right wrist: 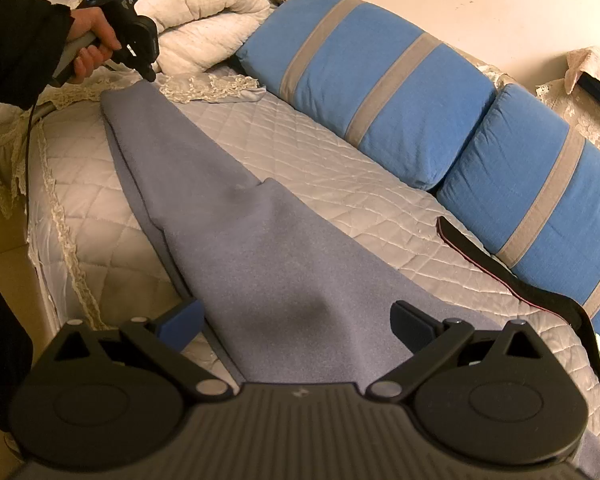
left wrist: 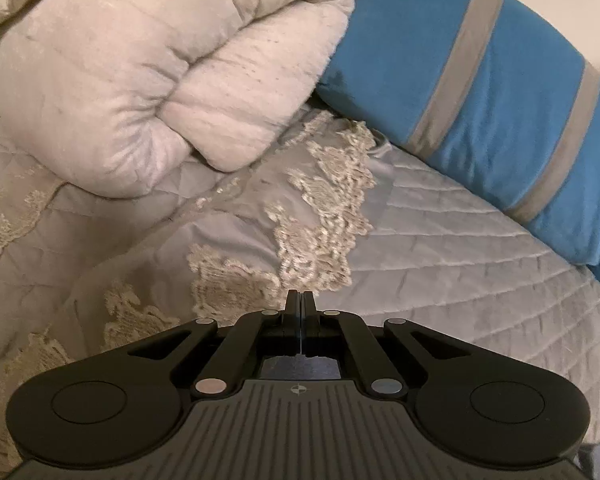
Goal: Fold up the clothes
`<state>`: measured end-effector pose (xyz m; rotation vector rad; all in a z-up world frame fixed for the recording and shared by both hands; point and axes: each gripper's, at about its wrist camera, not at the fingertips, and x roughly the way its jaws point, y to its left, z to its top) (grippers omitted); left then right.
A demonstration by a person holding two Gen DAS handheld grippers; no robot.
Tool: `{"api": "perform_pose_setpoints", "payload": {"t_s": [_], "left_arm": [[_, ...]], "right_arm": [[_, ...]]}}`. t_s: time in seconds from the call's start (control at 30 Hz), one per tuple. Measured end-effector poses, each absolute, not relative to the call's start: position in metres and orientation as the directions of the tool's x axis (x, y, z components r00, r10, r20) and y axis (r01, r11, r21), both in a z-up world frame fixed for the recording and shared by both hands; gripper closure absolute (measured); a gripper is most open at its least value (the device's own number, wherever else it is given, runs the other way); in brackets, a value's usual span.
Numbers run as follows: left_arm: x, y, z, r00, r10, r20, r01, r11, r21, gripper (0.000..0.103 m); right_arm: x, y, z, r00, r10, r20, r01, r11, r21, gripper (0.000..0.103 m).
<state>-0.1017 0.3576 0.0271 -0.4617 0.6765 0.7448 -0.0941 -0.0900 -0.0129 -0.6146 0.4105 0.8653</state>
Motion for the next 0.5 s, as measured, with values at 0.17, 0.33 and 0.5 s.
{"api": "perform_pose_setpoints", "payload": {"t_s": [0.17,0.33,0.5], "left_arm": [[-0.1006,0.3568,0.0258,0.507,0.51,-0.695,-0.762,0.641,-0.086,0.103],[-0.0995,0.3563,0.0267,0.454,0.551,-0.7,-0.774,0.633,-0.003,0.101],[-0.1036,0.3538,0.0262,0.444,0.455,-0.772,-0.753,0.657,-0.046,0.074]], "right_arm": [[-0.0943,-0.0909,-0.0127,0.589,0.577,-0.566,-0.804,0.495,-0.331,0.0],[-0.0942,-0.0902,-0.0132,0.589,0.577,-0.566,-0.804,0.492,-0.334,0.0],[-0.0947,-0.0889,-0.0129,0.592,0.577,-0.563,-0.802,0.49,-0.341,0.0]]}}
